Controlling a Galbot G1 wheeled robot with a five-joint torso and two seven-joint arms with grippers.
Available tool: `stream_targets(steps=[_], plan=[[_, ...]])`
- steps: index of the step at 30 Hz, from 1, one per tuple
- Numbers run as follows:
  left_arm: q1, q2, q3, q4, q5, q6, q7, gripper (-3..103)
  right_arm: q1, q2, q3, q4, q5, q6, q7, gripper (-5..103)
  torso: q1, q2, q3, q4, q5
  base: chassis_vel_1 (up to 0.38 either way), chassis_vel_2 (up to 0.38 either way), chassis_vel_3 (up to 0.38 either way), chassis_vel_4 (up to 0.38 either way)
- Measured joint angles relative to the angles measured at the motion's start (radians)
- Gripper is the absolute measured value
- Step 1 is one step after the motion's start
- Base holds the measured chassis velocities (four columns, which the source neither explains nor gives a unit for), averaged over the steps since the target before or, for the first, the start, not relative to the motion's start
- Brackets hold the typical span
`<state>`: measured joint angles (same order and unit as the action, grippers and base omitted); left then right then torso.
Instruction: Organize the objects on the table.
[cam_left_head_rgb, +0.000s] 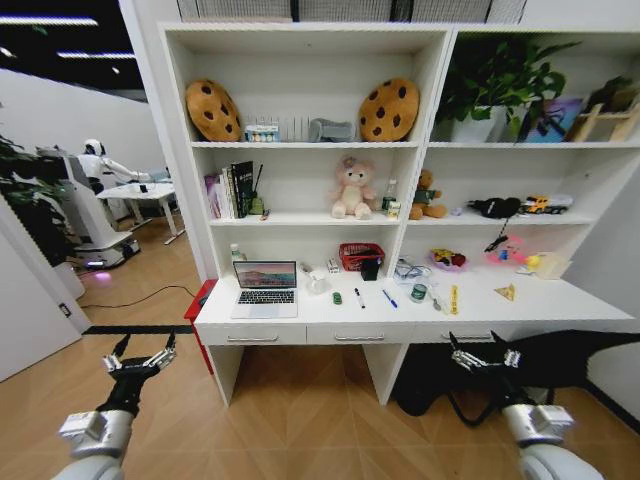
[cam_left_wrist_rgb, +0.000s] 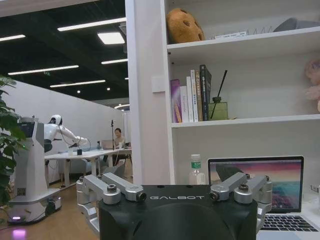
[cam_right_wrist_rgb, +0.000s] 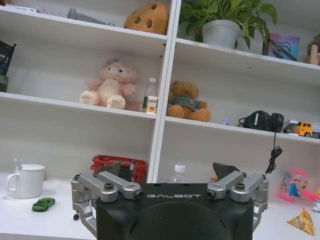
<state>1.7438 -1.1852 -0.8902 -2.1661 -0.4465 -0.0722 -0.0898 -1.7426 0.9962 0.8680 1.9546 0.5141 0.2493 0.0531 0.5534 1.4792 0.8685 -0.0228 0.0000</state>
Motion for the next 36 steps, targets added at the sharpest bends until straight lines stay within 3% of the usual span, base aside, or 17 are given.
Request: stream_targets(steps=[10,35,36], plan=[[0.002,-0.001,-0.001,0.0,-0.001,-0.001,0.001,99,0.0,0.005,0.0,-0.003,-0.006,0.001,-0.001,100,0.0,0.0,0.0,0.0,0.0001,-0.081,0.071,0.087,-0.075],[-0.011,0.011,0.008,0.002,0.0,0.006,-0.014,99,0.019,0.007,-0.009,-0.026,-0.011,0.006,0.007,100,0.0,0.0,0.0,-0.0002,-0.0006,-0.185,0.195,0.182,-0.188],[-0.011,0.011,0.009,0.001,0.0,0.006,-0.015,99,0.022,0.005,-0.01,-0.026,-0.011,0.005,0.007,100,0.0,0.0,0.0,0.0,0.0007,-0.159,0.184,0.182,-0.168]])
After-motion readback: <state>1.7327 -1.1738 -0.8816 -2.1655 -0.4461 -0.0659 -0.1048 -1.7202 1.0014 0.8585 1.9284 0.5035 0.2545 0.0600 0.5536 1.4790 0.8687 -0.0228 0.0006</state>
